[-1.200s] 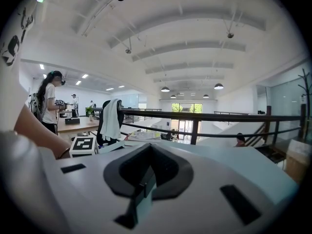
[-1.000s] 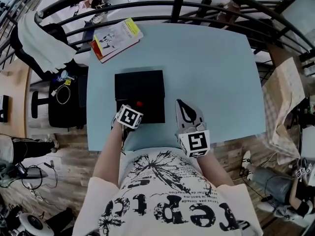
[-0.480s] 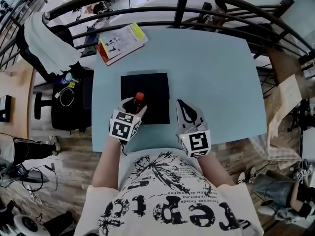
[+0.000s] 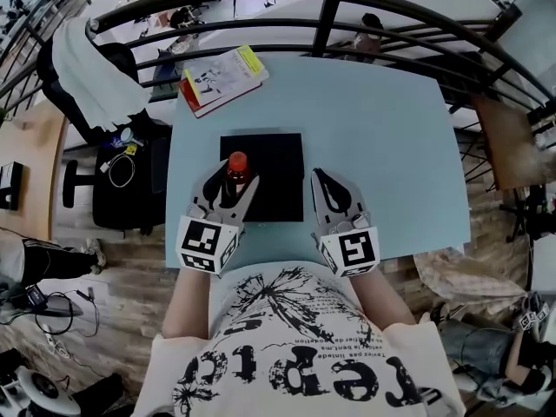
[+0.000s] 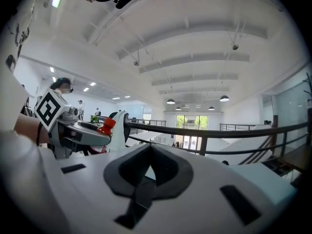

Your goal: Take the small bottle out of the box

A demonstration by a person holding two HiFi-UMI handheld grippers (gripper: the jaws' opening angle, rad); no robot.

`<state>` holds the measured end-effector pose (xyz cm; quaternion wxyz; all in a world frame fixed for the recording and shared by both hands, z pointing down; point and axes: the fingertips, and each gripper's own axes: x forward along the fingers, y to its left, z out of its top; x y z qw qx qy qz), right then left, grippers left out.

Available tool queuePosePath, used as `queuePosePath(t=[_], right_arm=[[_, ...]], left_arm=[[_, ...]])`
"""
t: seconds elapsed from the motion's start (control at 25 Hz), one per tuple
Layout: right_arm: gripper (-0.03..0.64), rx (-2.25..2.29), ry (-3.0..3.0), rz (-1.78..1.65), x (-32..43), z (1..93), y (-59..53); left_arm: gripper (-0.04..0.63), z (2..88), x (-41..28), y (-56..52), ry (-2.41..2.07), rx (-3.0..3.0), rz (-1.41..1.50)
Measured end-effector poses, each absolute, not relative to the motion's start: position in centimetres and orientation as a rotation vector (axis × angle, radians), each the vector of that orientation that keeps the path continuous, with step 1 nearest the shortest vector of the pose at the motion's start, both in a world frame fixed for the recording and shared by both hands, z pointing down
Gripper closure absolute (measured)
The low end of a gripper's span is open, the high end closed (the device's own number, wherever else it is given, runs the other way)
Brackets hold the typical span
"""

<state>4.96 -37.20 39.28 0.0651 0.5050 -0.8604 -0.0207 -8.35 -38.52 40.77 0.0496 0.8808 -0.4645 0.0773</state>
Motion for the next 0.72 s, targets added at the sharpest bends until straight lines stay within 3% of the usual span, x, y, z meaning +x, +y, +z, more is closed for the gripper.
queuePosePath(t=[0.28, 0.72], right_arm=[[0.607, 1.504, -2.632, -0.107, 4.4, 38.3, -37.5], [0.609, 1.493, -2.638, -0.157, 4.6, 38.1, -37.5]], left_arm=[[0.357, 37.4, -9.2, -37.7, -1.458, 2.772, -0.005], [0.357, 37.7, -9.3, -37.5, -1.475, 2.742, -0.024]])
